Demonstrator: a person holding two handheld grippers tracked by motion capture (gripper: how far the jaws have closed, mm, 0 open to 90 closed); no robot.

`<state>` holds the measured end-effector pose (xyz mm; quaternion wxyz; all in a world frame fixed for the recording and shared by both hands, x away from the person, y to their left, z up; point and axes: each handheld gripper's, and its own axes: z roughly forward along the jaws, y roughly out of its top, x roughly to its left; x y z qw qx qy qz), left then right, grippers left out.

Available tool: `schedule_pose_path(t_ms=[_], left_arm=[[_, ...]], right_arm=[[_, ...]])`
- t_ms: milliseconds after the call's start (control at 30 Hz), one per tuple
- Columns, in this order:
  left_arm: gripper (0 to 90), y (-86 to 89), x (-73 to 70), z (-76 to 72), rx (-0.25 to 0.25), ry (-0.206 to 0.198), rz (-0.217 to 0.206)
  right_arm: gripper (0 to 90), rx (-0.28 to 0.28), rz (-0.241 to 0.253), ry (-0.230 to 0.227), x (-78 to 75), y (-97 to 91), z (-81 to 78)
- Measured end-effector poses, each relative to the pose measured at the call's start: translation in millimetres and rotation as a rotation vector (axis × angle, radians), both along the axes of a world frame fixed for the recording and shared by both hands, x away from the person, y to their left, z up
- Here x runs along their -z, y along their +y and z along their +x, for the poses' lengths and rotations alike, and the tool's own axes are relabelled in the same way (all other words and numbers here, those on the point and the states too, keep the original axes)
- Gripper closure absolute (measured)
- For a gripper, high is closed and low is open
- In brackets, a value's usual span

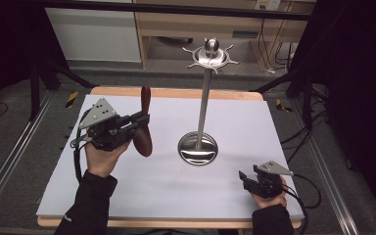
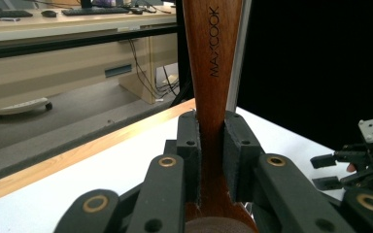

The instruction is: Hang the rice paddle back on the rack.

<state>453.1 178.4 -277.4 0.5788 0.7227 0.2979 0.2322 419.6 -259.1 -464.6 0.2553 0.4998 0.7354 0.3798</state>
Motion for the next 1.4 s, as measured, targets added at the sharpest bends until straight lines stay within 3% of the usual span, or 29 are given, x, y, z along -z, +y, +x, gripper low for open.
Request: schedule_pose_path(t_ms=[300, 767, 1400], left_arm=[[78.1, -9.3, -10.2, 5.0, 0.019, 0.021, -0.013], [78.1, -26.2, -30.6, 8.6, 0.049, -0.017, -0.004], [78.1, -45.8, -41.6, 17.2, 0.08, -0.027, 0.008]], right_arm=[[38.5, -0.002, -0.001, -0.001, 0.2, -0.1, 0.3], [38.5, -0.002, 0.0, -0.001, 0.1, -0.3, 0.4], [38.4, -0.004, 0.002, -0.002, -0.6, -0.9, 0.0]])
